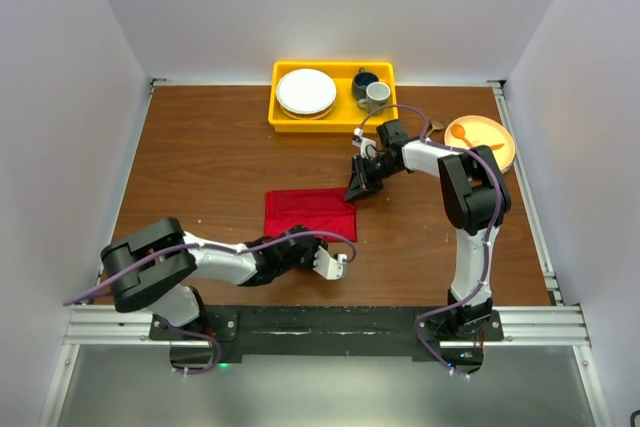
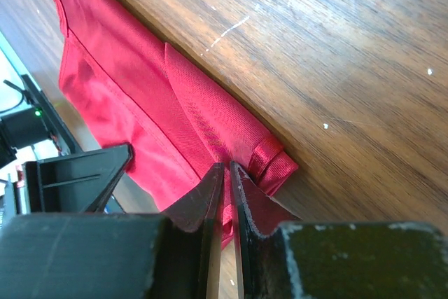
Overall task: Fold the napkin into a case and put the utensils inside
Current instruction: Pick up the 2/3-rectangle-folded napkin from the center of the board, then fold the 2/3-rectangle-folded napkin at the center of the board.
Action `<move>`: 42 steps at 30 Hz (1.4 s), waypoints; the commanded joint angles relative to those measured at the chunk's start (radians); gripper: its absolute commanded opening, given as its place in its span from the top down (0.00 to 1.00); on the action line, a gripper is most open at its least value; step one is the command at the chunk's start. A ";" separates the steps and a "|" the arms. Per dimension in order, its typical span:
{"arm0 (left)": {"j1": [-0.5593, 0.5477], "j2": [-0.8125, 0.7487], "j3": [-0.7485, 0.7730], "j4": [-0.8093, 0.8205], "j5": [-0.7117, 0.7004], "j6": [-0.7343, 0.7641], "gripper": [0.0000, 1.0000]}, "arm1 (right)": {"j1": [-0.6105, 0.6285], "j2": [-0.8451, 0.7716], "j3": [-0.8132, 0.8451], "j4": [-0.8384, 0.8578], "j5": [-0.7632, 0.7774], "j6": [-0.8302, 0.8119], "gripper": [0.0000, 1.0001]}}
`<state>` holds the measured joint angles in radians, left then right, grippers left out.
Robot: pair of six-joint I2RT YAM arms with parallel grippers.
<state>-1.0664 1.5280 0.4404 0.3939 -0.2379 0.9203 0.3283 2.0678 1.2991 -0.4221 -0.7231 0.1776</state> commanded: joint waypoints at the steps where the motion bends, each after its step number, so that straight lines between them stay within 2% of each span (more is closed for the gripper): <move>1: 0.057 -0.063 0.145 -0.281 0.161 -0.112 1.00 | 0.008 0.026 -0.009 -0.064 0.191 -0.113 0.86; 6: 0.224 -0.016 0.360 -0.484 0.412 -0.210 1.00 | 0.009 0.028 -0.003 -0.073 0.203 -0.142 0.86; 12: 0.368 0.106 0.591 -0.680 0.671 -0.230 1.00 | 0.009 0.032 0.000 -0.073 0.203 -0.155 0.86; 18: 0.500 0.323 0.863 -0.995 0.899 -0.176 1.00 | 0.009 0.041 0.015 -0.083 0.208 -0.162 0.86; 23: 0.595 0.535 1.044 -1.161 1.060 -0.170 1.00 | 0.009 0.048 0.034 -0.095 0.208 -0.168 0.86; 27: 0.637 0.616 1.098 -1.211 1.118 -0.186 1.00 | 0.009 0.043 0.051 -0.104 0.192 -0.171 0.84; 33: 0.660 0.702 1.136 -1.276 1.152 -0.181 1.00 | 0.009 -0.012 0.077 -0.122 0.134 -0.171 0.77; 36: 0.661 0.721 1.137 -1.285 1.151 -0.182 1.00 | 0.008 -0.046 0.106 -0.145 0.103 -0.171 0.71; 42: 0.674 0.764 1.160 -1.317 1.169 -0.187 1.00 | -0.005 -0.104 0.147 -0.162 0.044 -0.173 0.49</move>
<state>-0.4095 2.2337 1.5856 -0.8627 0.9588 0.7242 0.3393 2.0476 1.3903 -0.5625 -0.6834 0.0395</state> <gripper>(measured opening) 0.021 0.449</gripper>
